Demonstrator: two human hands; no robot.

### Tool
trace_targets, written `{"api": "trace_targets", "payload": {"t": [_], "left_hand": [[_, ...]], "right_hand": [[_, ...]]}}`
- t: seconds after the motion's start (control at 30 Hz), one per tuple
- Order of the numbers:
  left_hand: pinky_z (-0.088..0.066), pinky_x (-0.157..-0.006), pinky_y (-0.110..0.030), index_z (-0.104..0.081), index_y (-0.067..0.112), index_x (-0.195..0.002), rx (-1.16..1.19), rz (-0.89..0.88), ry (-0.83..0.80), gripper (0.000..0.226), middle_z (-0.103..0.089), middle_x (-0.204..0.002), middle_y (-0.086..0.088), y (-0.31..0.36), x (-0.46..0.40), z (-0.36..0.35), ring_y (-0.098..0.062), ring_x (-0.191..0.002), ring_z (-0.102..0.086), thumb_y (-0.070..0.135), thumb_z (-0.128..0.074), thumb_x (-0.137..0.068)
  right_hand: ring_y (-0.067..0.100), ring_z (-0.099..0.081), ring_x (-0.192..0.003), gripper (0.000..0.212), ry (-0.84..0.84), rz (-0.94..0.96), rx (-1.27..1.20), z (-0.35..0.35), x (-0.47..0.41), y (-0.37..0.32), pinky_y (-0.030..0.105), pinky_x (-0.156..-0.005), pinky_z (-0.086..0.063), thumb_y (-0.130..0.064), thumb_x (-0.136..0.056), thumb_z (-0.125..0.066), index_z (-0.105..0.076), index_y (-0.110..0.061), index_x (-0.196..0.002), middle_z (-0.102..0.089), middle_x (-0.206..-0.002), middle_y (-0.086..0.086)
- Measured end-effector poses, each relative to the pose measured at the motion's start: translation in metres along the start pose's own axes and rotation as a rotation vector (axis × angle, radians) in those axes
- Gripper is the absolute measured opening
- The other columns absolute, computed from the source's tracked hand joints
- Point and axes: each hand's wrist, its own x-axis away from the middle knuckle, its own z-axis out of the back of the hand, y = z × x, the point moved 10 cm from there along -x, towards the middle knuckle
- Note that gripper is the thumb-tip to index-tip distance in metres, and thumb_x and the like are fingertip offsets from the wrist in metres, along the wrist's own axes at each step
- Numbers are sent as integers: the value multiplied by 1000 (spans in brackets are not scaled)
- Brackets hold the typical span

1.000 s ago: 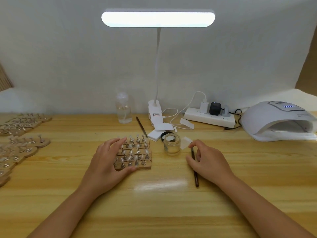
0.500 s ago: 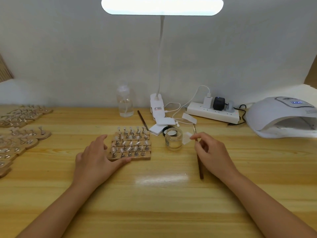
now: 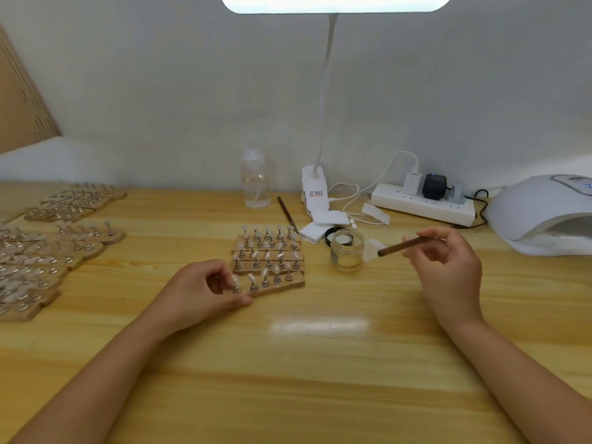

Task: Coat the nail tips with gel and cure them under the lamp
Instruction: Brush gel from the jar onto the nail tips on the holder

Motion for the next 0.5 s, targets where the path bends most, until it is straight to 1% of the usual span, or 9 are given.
{"api": "trace_targets", "payload": {"t": [0.07, 0.13, 0.2, 0.3, 0.4, 0.43, 0.5], "left_hand": [[-35, -50, -6, -61, 22, -67, 22, -53, -1, 24, -57, -64, 7, 5, 2, 3, 4, -54, -47, 20, -84, -59], [-35, -50, -6, -64, 25, -64, 56, -90, -8, 23, -57, -62, 7, 11, 4, 3, 4, -54, -47, 15, -83, -59], [-36, -52, -6, -65, 31, -59, 90, -118, -43, 26, -61, -62, 4, 18, 7, -4, 4, -55, -49, 14, -84, -58], [-42, -60, -10, -66, 34, -58, 120, -171, -105, 25, -67, -76, -2, 36, 11, -25, 0, -65, -54, 16, -83, -58], [-44, -64, -14, -65, 32, -65, 115, -216, -114, 20, -66, -76, 2, 59, 10, -50, -6, -72, -56, 24, -82, -59], [-44, -64, -15, -64, 33, -67, 109, -229, -121, 20, -65, -75, 4, 67, 9, -59, -7, -72, -56, 27, -82, -59], [-41, -62, -12, -62, 36, -69, 98, -246, -113, 21, -63, -76, 7, 80, 4, -73, -5, -70, -52, 31, -80, -60]], "right_hand": [[3, -51, -53, 20, -6, 2, -22, -1, 1, -1, 12, -50, -41, -17, -85, -62, -49, -29, -78, -55, -62, -3], [1, -41, -45, 22, 14, -8, -26, -1, 1, -1, 13, -42, -34, -21, -93, -51, -46, -27, -72, -44, -54, -4], [2, -37, -42, 29, 25, -30, -48, 0, 1, 2, 11, -41, -30, -21, -98, -40, -44, -23, -69, -39, -50, -7], [1, -33, -38, 32, 8, -52, -100, -1, 2, 5, 11, -39, -28, -26, -100, -31, -50, -21, -75, -37, -41, -8], [1, -32, -37, 35, 29, -92, -106, 1, 2, 10, 11, -39, -28, -36, -99, -27, -54, -26, -81, -35, -42, -8], [1, -33, -37, 37, 46, -111, -106, 2, 1, 12, 11, -40, -28, -38, -99, -25, -55, -27, -81, -36, -43, -6], [0, -37, -41, 40, 81, -146, -116, 6, 0, 17, 11, -42, -31, -39, -100, -24, -56, -27, -80, -41, -48, -1]]}}
